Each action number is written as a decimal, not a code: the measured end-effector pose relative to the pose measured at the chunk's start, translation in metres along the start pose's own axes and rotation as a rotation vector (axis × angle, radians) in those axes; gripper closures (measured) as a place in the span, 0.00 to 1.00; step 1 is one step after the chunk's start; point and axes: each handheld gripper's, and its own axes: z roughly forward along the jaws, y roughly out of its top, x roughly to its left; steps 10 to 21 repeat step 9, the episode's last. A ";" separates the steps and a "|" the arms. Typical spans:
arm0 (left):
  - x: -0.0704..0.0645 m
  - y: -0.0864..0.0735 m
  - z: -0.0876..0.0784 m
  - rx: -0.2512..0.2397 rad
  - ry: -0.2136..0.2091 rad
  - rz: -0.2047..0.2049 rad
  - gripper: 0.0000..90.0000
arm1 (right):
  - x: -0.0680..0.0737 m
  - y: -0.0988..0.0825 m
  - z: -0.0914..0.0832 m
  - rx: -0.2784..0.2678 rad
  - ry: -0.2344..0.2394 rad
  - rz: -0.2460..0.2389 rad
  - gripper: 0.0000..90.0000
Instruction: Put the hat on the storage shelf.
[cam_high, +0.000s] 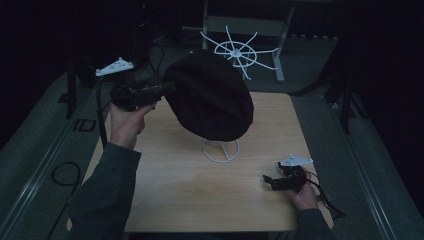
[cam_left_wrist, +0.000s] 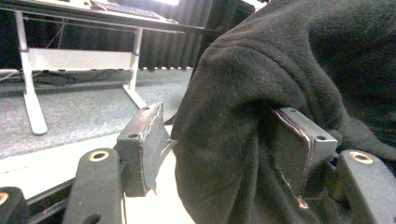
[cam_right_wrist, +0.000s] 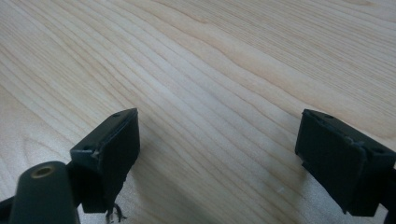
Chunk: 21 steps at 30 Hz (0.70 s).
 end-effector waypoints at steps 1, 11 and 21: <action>0.001 0.000 -0.002 0.001 0.003 -0.001 0.42 | 0.000 0.000 0.000 0.000 0.000 0.000 0.15; -0.005 -0.001 -0.015 0.021 0.027 0.044 0.42 | 0.000 0.000 0.000 0.000 0.000 0.000 0.15; -0.005 -0.001 -0.015 0.021 0.027 0.044 0.42 | 0.000 0.000 0.000 0.000 0.000 0.000 0.15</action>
